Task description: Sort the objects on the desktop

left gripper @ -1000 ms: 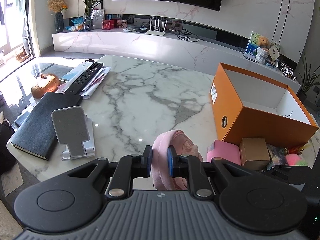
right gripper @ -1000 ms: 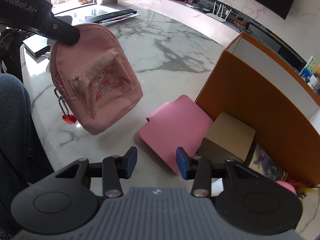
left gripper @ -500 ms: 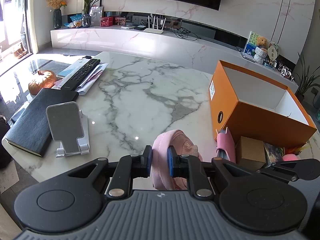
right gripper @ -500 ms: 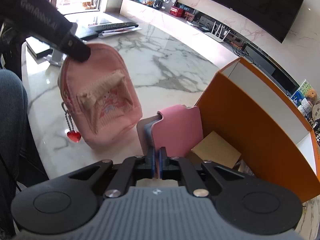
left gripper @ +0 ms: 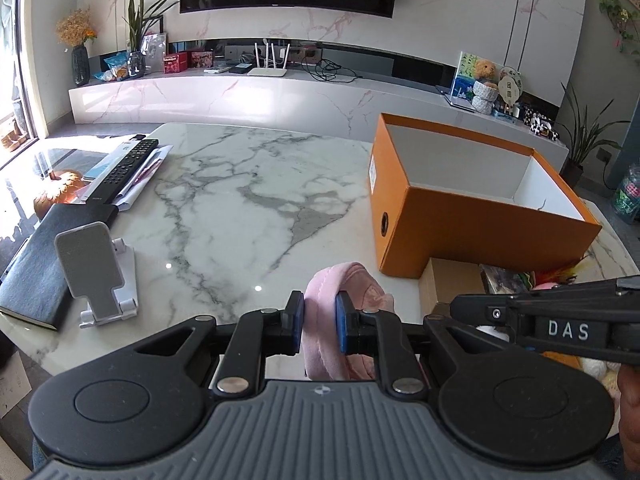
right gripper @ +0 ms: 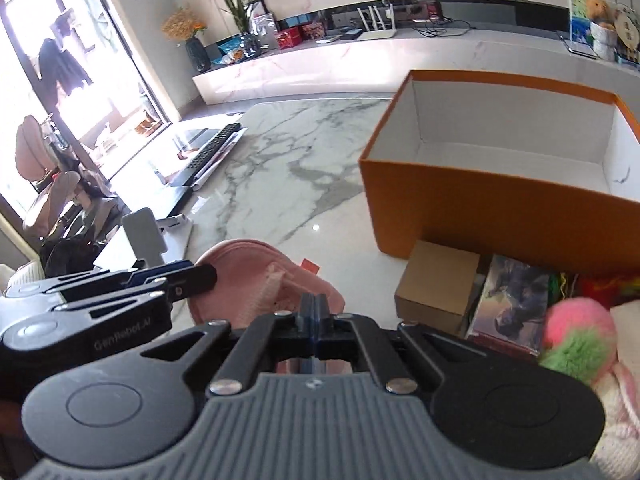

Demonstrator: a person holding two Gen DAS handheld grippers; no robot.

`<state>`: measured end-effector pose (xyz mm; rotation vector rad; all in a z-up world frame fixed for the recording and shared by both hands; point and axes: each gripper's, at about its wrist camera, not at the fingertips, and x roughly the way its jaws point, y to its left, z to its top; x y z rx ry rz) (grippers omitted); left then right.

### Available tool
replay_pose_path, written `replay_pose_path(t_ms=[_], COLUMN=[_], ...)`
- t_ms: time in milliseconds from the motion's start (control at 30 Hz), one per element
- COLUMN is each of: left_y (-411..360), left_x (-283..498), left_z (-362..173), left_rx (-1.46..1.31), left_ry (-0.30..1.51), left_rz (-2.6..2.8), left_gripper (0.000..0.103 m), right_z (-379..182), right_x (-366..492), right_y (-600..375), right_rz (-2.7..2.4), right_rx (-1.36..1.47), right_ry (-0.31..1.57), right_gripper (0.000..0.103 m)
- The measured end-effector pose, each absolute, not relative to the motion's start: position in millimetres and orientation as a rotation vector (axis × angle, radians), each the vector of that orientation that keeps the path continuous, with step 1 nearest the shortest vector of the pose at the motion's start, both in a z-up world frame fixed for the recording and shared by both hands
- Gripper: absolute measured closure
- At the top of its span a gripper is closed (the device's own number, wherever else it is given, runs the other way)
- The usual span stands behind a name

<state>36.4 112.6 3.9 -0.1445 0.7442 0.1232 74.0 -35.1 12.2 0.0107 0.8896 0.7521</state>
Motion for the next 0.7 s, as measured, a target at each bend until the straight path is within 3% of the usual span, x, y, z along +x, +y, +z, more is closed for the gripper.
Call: replay_pose_path(t_ms=[167, 267, 333, 400, 700], left_y=[95, 93, 92, 92, 85], left_x=[34, 32, 31, 31, 21], left_z=[1, 1, 1, 1, 7], left_rx=[-0.118, -0.11, -0.109, -0.103, -0.059], left_ry=[0.753, 0.754, 0.756, 0.755, 0.761], left_rz=[0.091, 0.095, 0.099, 0.105, 0.111], left_gripper=[0.085, 0.085, 0.085, 0.085, 0.084], right_z=[5, 6, 9, 8, -7], right_x=[74, 75, 73, 71, 38], right_y=[-54, -71, -87, -104, -137], right_rz=[0.728, 0.703, 0.685, 0.675, 0.634], right_rx=[0.062, 0.106, 0.118, 0.12, 0.072], right_ry=[0.92, 0.909, 0.896, 0.903, 1.022], right_gripper=[0.103, 0.096, 0.088, 0.063, 0.06])
